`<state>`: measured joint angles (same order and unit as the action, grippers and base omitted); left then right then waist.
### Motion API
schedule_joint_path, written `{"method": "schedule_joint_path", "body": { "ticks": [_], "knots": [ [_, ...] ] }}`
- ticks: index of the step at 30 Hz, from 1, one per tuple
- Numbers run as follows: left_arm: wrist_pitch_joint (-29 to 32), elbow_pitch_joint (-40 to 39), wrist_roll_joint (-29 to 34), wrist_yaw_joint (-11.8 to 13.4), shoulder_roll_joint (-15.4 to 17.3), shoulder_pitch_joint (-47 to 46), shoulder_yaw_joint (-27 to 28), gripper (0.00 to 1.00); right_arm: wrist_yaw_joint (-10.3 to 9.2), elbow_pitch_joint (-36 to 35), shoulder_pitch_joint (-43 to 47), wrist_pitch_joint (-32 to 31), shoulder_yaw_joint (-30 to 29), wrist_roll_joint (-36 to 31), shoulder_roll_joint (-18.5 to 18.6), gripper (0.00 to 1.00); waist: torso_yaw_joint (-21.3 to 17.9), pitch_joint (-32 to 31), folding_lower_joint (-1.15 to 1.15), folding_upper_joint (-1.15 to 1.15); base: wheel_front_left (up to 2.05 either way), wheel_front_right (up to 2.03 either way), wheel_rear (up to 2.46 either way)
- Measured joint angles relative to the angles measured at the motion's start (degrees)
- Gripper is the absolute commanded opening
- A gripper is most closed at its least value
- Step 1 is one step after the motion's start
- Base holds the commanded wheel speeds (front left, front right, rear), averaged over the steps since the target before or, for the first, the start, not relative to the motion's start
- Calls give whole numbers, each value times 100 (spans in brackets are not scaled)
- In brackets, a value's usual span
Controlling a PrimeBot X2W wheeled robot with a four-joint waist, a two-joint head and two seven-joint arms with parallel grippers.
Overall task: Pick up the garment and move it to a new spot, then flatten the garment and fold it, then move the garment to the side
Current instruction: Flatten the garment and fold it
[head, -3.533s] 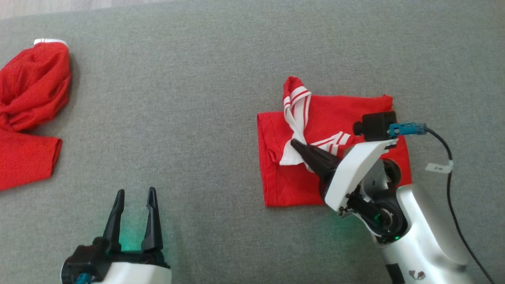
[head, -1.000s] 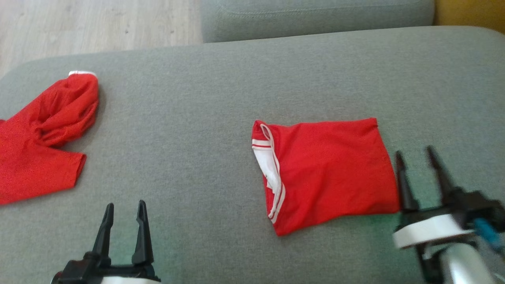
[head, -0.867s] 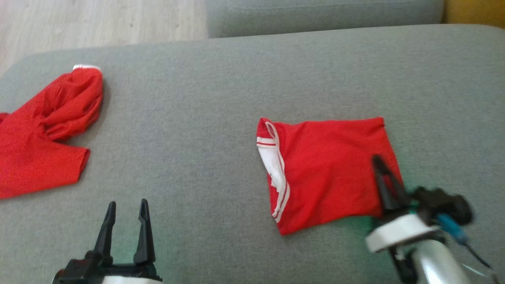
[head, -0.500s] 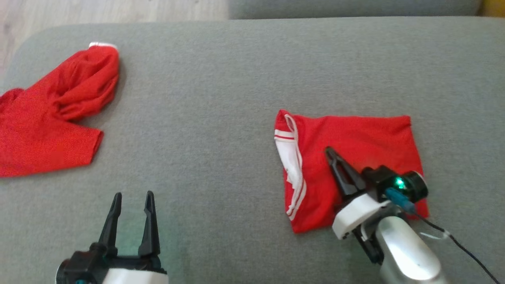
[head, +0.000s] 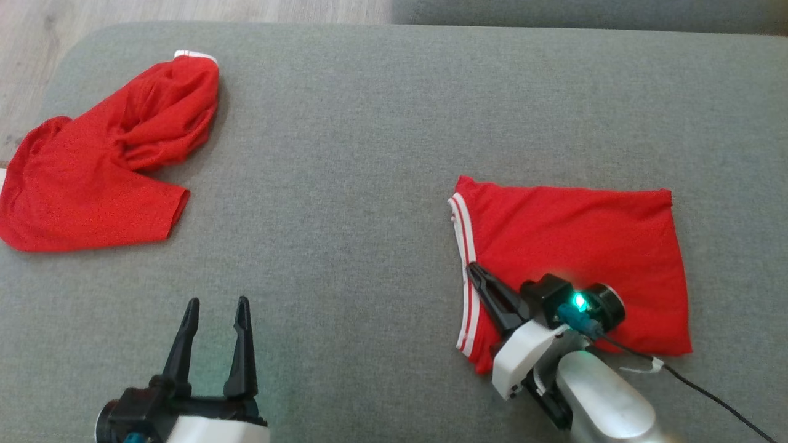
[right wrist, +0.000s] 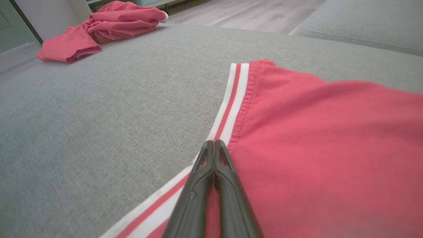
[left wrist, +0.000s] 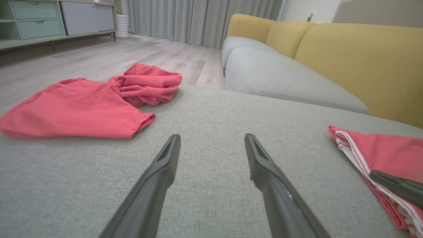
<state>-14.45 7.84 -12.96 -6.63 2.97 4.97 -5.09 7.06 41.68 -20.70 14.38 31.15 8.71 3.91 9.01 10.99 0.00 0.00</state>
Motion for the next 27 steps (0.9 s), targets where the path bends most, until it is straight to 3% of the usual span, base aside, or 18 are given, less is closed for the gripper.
{"method": "schedule_joint_path", "body": {
  "ticks": [5, 9, 16, 18, 19, 20, 27],
  "knots": [
    [0, 1, -9, 8, -1, 4, 30, 100, 0, 98, -82, 9, 248, 229, 0, 0, -39, -68, 0, 0, 0, 0, 0],
    [0, -2, -9, 8, -1, 13, 113, 100, 0, -235, -89, 8, 288, 339, 0, 0, -155, -146, 0, 0, 0, 0, 0],
    [0, -78, -10, 10, -1, 25, 197, 100, 0, -1144, 35, 8, -523, 78, -3, 0, -439, -298, 0, 0, 0, 0, 0],
    [0, -73, -10, 10, -1, 42, 241, 100, 0, -1422, 233, 8, -933, -118, 4, 48, -513, -362, 0, 0, 0, 0, 0],
    [0, -63, -9, 10, -1, 46, 256, 100, 0, -1538, 362, 8, -1138, -207, 19, 93, -540, -405, 0, 0, 0, 0, 0],
    [0, -56, -9, 9, -1, 51, 270, 100, 0, -1652, 506, 9, -1335, -278, 33, 100, -567, -452, 0, 0, 0, 0, 0],
    [0, 130, -5, 5, -1, 163, 315, 100, 0, -2202, 1298, 9, -2341, -471, 156, 100, -710, -751, -1, 0, 0, 0, 0]
  ]
}}
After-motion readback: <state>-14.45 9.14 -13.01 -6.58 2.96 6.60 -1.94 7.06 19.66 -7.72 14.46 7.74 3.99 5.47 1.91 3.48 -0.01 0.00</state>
